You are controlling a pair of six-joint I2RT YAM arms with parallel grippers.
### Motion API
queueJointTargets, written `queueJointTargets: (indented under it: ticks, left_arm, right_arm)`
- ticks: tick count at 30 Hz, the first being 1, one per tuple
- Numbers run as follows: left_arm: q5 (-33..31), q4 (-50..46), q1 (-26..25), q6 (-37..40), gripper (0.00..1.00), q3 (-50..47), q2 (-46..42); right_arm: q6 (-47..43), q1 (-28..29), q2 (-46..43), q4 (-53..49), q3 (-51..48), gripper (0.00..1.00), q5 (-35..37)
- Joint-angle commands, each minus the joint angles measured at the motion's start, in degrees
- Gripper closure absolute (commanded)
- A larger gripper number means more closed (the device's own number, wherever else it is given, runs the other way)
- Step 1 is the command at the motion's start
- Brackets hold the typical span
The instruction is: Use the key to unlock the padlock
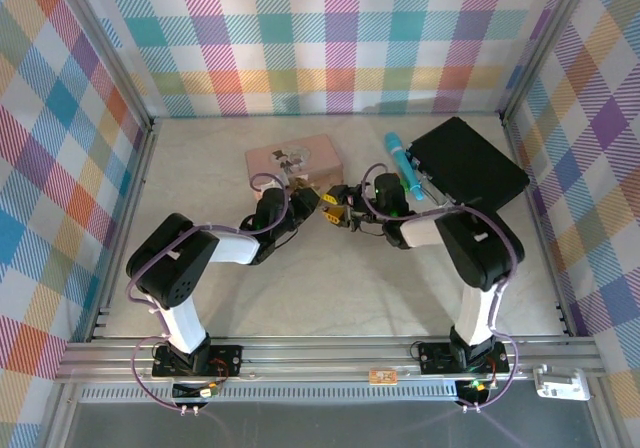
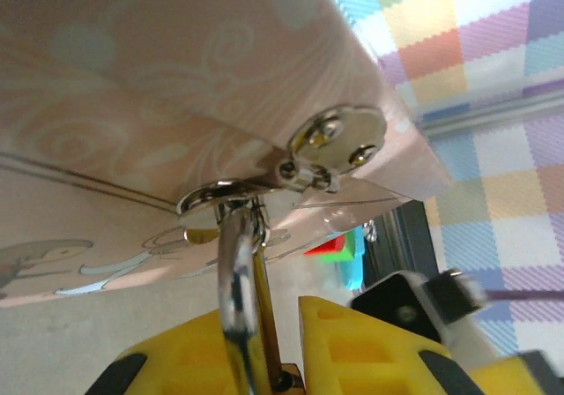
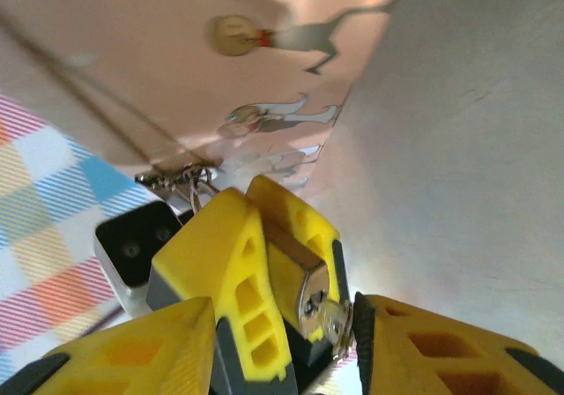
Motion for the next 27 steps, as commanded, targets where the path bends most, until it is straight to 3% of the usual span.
queueJointTargets:
  ticks: [1, 6, 13, 20, 23, 27]
  left_arm:
    - [1.35, -10.15, -0.32, 3.61, 1.0, 0.09, -1.0]
    - [1.3, -14.62, -0.76, 5.18, 1.0, 0.73, -1.68]
    - [0.61, -18.4, -1.29, 6.65, 1.0, 1.46, -1.11]
    - [-1.92, -24.27, -1.21, 6.32, 0.53, -0.38, -6.41]
    - [-3.79, -29.09, -0.62, 6.86, 0.42, -1.57, -11.88]
    - [-3.83, -35.0, 2.07, 7.7, 0.36, -2.47, -18.54]
  right_arm:
    - [-24.49, -1.27, -7.41, -23.77, 5.03, 0.52, 1.84]
    - [-39.55, -1.27, -10.39, -40.84, 8.67, 0.5, 7.22]
    - [-51.91, -1.14, -10.92, -50.63, 11.41, 0.49, 9.81]
    - [-62.59, 3.65, -11.19, -57.75, 14.88, 0.48, 18.47]
    - [-65.43, 6.23, -10.75, -58.51, 16.03, 0.48, 21.2]
    - [-68.43, 9.84, -8.75, -58.58, 18.29, 0.48, 23.82]
